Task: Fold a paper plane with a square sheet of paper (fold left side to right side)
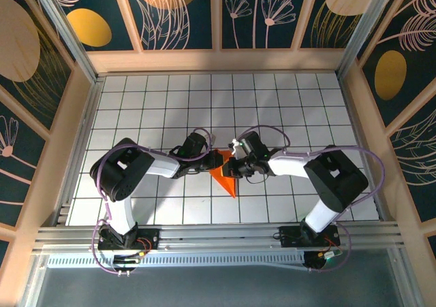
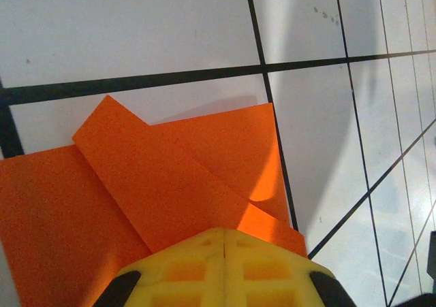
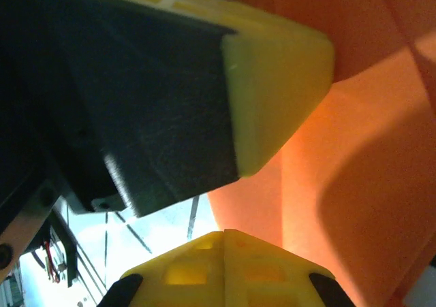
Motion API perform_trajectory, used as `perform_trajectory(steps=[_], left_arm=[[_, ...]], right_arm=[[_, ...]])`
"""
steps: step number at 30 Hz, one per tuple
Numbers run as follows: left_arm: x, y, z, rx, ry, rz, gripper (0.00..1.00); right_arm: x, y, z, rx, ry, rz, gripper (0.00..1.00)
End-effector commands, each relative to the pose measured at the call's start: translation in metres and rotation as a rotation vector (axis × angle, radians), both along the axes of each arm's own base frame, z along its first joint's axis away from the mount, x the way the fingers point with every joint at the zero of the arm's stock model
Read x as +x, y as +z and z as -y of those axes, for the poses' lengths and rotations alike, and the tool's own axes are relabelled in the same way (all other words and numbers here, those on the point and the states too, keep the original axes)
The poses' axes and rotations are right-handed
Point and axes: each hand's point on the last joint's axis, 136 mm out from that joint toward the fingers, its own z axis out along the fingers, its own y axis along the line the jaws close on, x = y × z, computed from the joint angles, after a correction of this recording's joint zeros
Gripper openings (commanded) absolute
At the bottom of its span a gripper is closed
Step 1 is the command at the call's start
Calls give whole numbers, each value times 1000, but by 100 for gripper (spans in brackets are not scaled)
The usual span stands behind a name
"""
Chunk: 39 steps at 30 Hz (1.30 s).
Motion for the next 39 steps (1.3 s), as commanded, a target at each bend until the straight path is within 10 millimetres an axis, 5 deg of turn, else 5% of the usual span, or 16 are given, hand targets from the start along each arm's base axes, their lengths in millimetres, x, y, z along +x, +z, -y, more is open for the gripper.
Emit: perform_trajectory(steps=[1, 13, 39], left_arm=[[-16, -36, -28, 142, 30, -82, 0], [-16, -40, -31, 159, 40, -87, 0], [-17, -51, -40, 210, 76, -117, 0]], right_arm=[[13, 0, -5, -11, -28, 32, 0], [-4, -31, 8, -124, -6, -29, 0], [-35, -26, 20, -144, 30, -65, 0]])
